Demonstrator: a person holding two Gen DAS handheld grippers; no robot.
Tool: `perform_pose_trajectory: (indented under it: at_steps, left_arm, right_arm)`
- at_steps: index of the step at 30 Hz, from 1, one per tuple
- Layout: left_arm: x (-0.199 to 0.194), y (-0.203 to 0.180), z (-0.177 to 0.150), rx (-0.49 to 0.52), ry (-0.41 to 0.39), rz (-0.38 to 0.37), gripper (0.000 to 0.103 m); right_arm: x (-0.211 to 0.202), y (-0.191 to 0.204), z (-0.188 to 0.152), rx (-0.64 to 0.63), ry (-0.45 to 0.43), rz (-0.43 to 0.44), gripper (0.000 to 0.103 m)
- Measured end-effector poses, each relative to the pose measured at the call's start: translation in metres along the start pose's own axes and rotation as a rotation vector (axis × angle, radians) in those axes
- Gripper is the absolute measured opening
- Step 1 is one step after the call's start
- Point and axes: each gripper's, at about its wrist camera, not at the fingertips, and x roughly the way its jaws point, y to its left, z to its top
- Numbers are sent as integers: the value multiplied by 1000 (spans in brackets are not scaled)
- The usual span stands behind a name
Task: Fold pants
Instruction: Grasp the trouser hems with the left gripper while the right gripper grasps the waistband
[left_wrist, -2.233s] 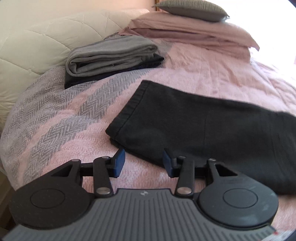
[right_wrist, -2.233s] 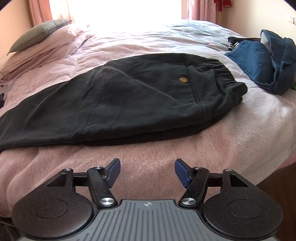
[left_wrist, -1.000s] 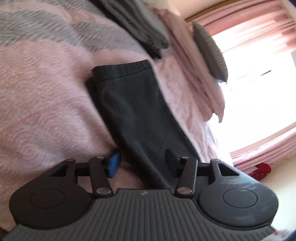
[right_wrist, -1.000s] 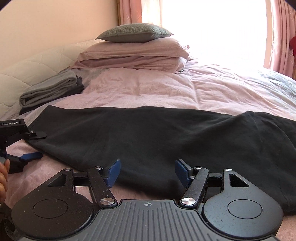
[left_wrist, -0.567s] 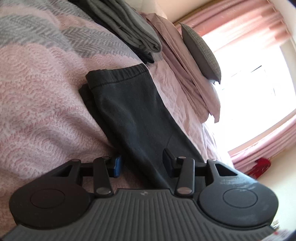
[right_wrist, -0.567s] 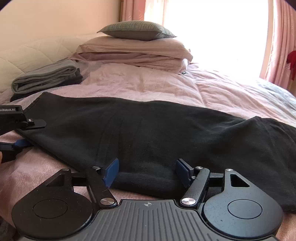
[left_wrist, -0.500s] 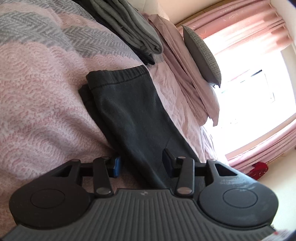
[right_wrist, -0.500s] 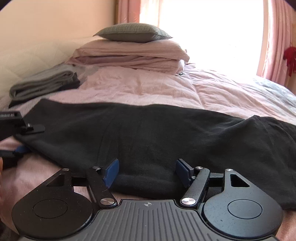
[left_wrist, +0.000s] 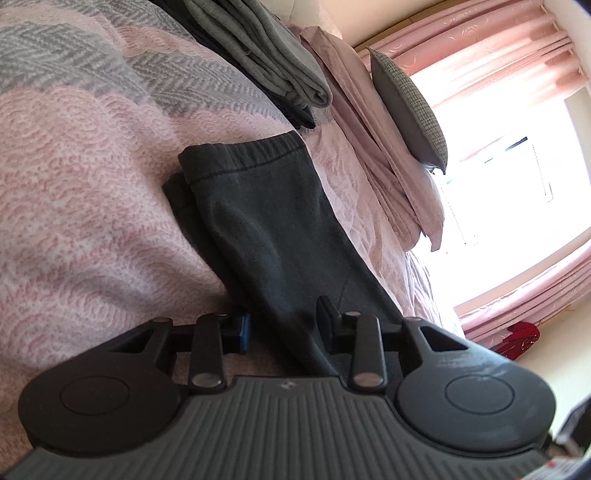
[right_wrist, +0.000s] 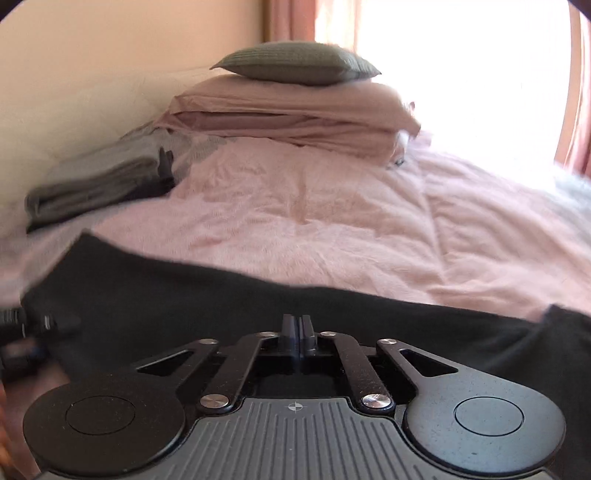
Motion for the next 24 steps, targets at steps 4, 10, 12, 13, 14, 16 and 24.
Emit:
perform_pose_trajectory:
  at_steps: [4, 10, 12, 13, 14, 16, 24]
  left_arm:
    - [0, 2, 2, 12, 10, 1, 27]
    - [0, 1, 1, 28, 6, 2, 27]
    - [0, 0, 1, 34, 3, 2, 27]
    - [0, 1, 1, 35, 2, 1, 27]
    - [0, 1, 1, 34, 1, 0, 27]
    - [0, 1, 1, 32, -1, -3, 27]
    - [-1, -6, 3, 39, -8, 16, 17]
  right_arm:
    - [33, -10, 21, 88, 12, 23, 0]
    - [42, -5, -2, 101, 98, 52, 0]
    - [26, 5, -16, 78, 105, 43, 0]
    - [18, 9, -22, 79, 112, 41, 0]
    - [8, 14, -30, 79, 118, 47, 0]
    - [-10, 24, -44, 71, 129, 51, 0]
    - [-22, 29, -67, 94, 150, 83, 0]
